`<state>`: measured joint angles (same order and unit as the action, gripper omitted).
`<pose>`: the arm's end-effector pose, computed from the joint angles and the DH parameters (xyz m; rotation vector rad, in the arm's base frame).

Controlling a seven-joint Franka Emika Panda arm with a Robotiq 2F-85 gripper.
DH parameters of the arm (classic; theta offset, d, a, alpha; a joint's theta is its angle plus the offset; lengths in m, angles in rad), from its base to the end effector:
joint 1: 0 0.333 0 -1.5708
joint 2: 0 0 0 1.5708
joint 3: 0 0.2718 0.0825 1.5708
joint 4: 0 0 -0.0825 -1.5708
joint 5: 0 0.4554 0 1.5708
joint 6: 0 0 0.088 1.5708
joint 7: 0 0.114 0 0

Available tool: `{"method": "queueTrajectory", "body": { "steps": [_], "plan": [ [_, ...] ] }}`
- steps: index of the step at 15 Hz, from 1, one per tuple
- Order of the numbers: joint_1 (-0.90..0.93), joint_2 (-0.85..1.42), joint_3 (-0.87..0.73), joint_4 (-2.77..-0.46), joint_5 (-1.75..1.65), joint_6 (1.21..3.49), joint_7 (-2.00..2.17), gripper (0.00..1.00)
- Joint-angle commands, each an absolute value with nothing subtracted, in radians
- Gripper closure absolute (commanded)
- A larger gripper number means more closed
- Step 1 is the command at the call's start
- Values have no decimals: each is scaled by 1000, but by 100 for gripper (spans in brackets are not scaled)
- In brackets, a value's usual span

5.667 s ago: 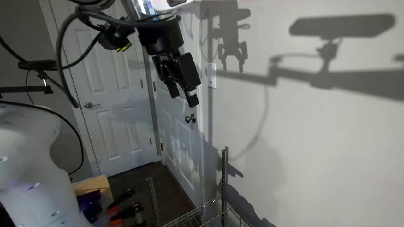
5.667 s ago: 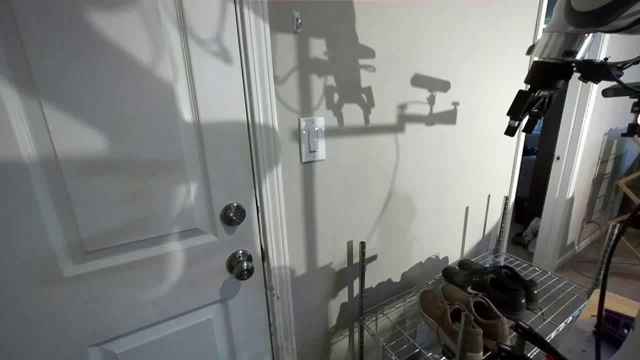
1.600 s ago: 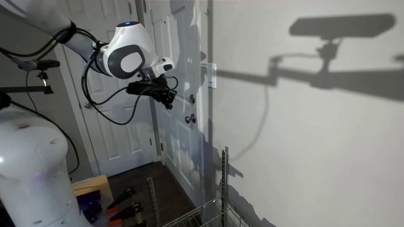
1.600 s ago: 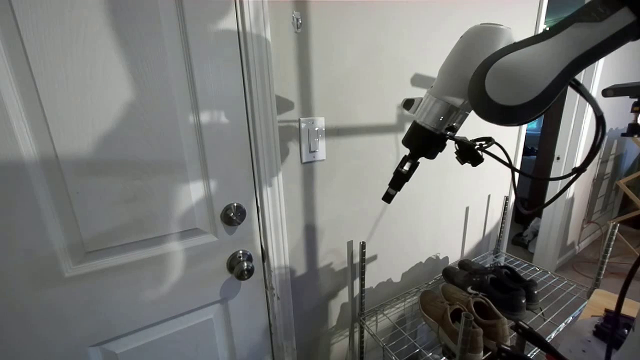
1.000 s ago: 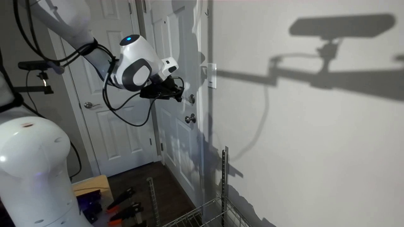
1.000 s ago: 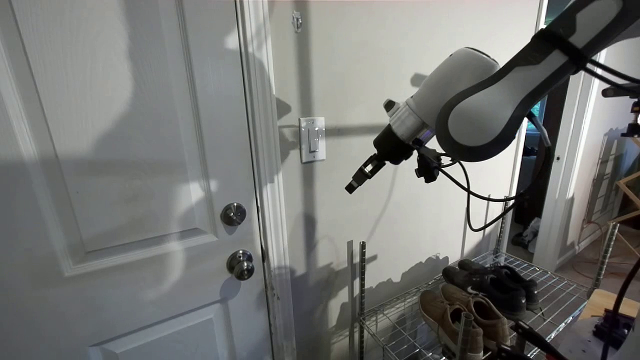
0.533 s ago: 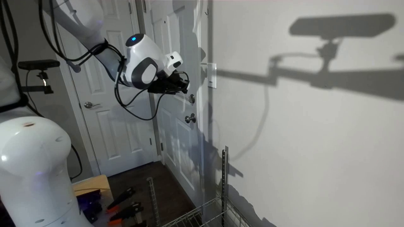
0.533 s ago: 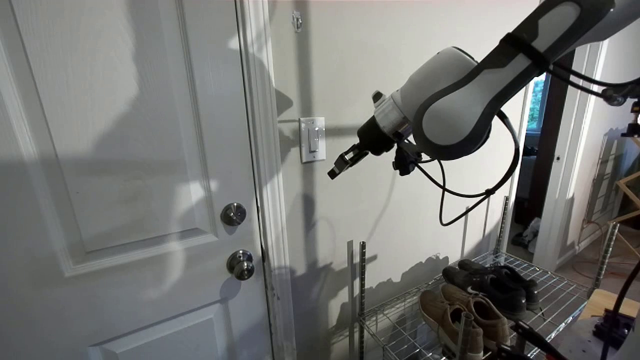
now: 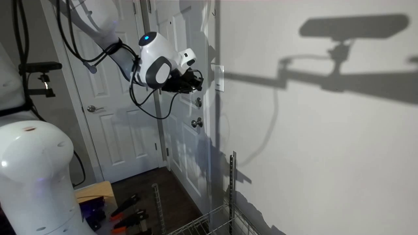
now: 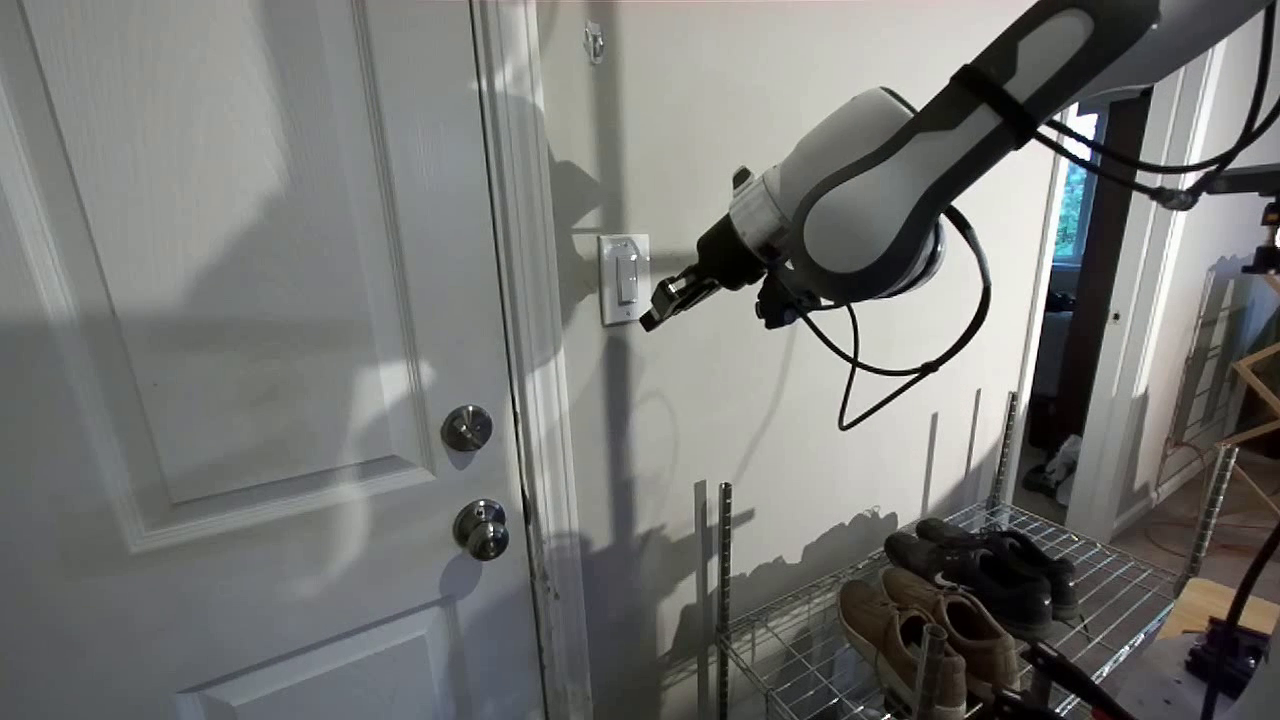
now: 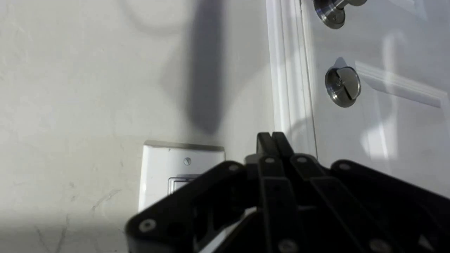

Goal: Turn off the light

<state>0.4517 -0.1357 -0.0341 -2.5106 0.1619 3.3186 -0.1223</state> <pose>0.5218 0.2128 0.3460 -2.6032 -0.4791 -1.3191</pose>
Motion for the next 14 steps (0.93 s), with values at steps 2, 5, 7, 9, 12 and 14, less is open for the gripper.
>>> {"method": "queueTrajectory", "body": {
  "steps": [2,5,7,9,12,14],
  "plan": [
    [441,-50,-42,-2439,180,3379,-92,94],
    [336,-18,31,-2405,124,3398,-37,94],
    [299,-3,54,-2385,119,3405,-18,94],
    [322,13,29,-2368,171,3420,-55,94],
    [318,31,26,-2346,185,3434,-60,94],
    [321,38,23,-2336,190,3441,-65,94]
  ]
}}
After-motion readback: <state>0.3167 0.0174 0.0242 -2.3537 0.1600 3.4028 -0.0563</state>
